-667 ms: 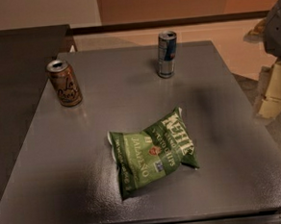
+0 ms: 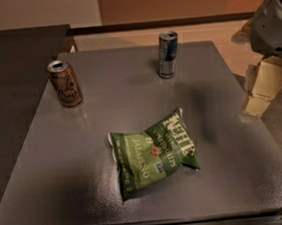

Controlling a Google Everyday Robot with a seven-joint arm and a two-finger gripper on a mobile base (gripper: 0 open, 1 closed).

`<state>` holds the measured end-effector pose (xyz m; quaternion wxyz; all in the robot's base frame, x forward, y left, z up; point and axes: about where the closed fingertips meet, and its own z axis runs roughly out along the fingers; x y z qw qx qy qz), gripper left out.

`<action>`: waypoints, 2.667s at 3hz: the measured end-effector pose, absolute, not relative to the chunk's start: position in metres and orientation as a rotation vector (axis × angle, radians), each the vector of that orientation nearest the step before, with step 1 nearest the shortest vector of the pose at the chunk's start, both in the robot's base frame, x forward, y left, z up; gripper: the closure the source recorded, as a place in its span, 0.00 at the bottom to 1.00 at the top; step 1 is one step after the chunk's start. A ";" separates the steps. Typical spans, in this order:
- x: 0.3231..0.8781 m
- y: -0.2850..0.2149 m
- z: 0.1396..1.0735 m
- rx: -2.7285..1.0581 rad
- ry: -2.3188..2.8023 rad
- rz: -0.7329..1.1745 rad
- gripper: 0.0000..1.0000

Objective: Move orange can near green jalapeno chip bag

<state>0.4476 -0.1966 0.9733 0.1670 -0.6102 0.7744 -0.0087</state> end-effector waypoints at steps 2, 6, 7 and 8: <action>0.482 -0.109 0.957 -1.736 2.056 0.151 0.00; 0.550 0.082 0.912 -1.667 1.817 0.420 0.00; 0.558 0.129 0.908 -1.654 1.795 0.518 0.00; 0.566 0.162 0.908 -1.620 1.785 0.542 0.00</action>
Offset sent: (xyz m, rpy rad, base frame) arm 0.0604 0.1429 -0.0264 0.2756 -0.0384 0.1263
